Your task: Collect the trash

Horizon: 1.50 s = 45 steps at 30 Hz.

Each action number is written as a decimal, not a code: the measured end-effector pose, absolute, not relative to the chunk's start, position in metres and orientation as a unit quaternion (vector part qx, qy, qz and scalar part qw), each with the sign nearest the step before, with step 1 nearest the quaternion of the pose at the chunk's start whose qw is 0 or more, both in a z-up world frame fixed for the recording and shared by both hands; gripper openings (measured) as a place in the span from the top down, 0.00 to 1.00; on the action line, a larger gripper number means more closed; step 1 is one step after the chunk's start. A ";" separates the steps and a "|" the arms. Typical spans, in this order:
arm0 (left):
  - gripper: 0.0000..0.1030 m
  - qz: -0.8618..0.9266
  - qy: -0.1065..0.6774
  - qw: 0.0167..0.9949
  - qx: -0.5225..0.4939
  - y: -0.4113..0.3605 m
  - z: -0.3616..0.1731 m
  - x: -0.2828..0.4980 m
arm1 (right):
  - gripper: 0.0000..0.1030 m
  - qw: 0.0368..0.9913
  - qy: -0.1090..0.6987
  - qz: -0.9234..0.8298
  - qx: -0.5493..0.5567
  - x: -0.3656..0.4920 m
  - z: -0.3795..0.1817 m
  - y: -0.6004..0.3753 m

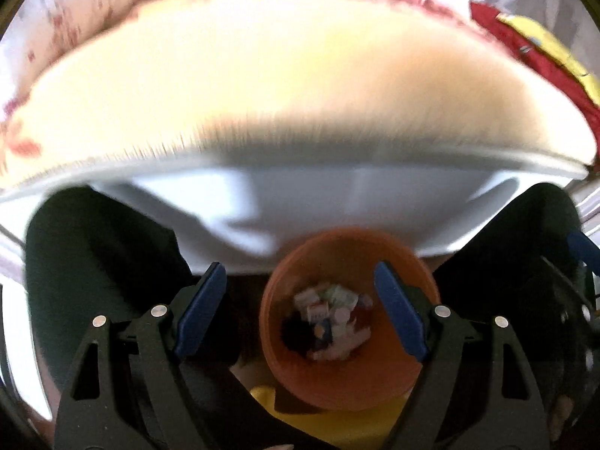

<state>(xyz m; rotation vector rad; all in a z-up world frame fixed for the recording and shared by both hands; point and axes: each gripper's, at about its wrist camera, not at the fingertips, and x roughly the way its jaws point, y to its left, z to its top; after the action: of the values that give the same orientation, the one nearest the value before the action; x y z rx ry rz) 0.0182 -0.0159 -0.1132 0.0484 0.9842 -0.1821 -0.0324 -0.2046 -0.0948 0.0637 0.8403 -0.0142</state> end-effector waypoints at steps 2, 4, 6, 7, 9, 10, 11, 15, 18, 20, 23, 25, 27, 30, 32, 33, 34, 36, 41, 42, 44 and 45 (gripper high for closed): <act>0.14 -0.090 0.447 0.890 0.024 -0.017 -0.099 0.013 | 0.05 0.916 0.400 -0.022 0.037 -0.029 -0.090 -0.208; 0.14 -0.094 0.416 0.904 0.024 -0.018 -0.086 0.005 | 0.05 0.918 0.393 -0.032 0.045 -0.029 -0.086 -0.210; 0.14 -0.095 0.402 0.910 0.027 -0.020 -0.080 0.002 | 0.05 0.922 0.382 -0.042 0.053 -0.031 -0.083 -0.211; 0.13 -0.094 0.399 0.912 0.030 -0.022 -0.080 0.001 | 0.05 0.922 0.380 -0.045 0.055 -0.033 -0.083 -0.212; 0.13 -0.095 0.397 0.912 0.032 -0.023 -0.081 0.000 | 0.05 0.923 0.377 -0.047 0.057 -0.036 -0.081 -0.213; 0.13 -0.095 0.397 0.912 0.030 -0.023 -0.081 -0.001 | 0.05 0.923 0.377 -0.047 0.058 -0.036 -0.082 -0.212; 0.13 -0.095 0.397 0.913 0.029 -0.023 -0.080 -0.001 | 0.05 0.923 0.376 -0.048 0.059 -0.038 -0.081 -0.213; 0.13 -0.095 0.394 0.914 0.021 -0.020 -0.083 -0.003 | 0.05 0.925 0.373 -0.047 0.057 -0.041 -0.080 -0.210; 0.13 -0.095 0.395 0.914 0.020 -0.019 -0.083 -0.003 | 0.05 0.925 0.373 -0.046 0.053 -0.042 -0.080 -0.208; 0.13 -0.095 0.396 0.913 0.019 -0.019 -0.084 -0.003 | 0.05 0.925 0.374 -0.044 0.051 -0.042 -0.080 -0.207; 0.13 -0.095 0.396 0.913 0.016 -0.018 -0.085 -0.003 | 0.05 0.925 0.375 -0.044 0.047 -0.042 -0.080 -0.205; 0.13 -0.096 0.397 0.913 0.014 -0.018 -0.086 -0.003 | 0.05 0.925 0.375 -0.044 0.045 -0.043 -0.080 -0.204; 0.13 -0.097 0.397 0.912 0.014 -0.017 -0.086 -0.003 | 0.05 0.925 0.375 -0.044 0.045 -0.043 -0.080 -0.204; 0.13 -0.096 0.397 0.913 0.014 -0.017 -0.086 -0.003 | 0.05 0.925 0.376 -0.043 0.044 -0.043 -0.080 -0.205; 0.13 -0.097 0.397 0.912 0.014 -0.017 -0.086 -0.003 | 0.05 0.925 0.376 -0.043 0.043 -0.043 -0.080 -0.205; 0.13 -0.097 0.397 0.912 0.014 -0.017 -0.086 -0.003 | 0.05 0.925 0.375 -0.044 0.044 -0.043 -0.079 -0.204; 0.13 -0.097 0.397 0.913 0.015 -0.017 -0.086 -0.003 | 0.05 0.925 0.375 -0.043 0.044 -0.043 -0.079 -0.205; 0.13 -0.097 0.396 0.913 0.015 -0.017 -0.086 -0.003 | 0.05 0.925 0.375 -0.043 0.044 -0.043 -0.079 -0.205; 0.13 -0.097 0.397 0.913 0.014 -0.017 -0.086 -0.003 | 0.05 0.926 0.374 -0.043 0.044 -0.044 -0.078 -0.205; 0.13 -0.097 0.396 0.913 0.014 -0.017 -0.086 -0.003 | 0.05 0.926 0.373 -0.043 0.044 -0.045 -0.078 -0.205; 0.13 -0.097 0.395 0.913 0.015 -0.017 -0.086 -0.004 | 0.05 0.926 0.372 -0.043 0.043 -0.045 -0.077 -0.205; 0.13 -0.097 0.394 0.914 0.015 -0.017 -0.085 -0.004 | 0.05 0.926 0.372 -0.043 0.044 -0.045 -0.077 -0.205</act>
<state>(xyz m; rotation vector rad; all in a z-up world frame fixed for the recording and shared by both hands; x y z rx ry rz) -0.0036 -0.0173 -0.0852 0.0313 0.8120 -0.2001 -0.0454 -0.2053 -0.0769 0.0893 0.7620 -0.0880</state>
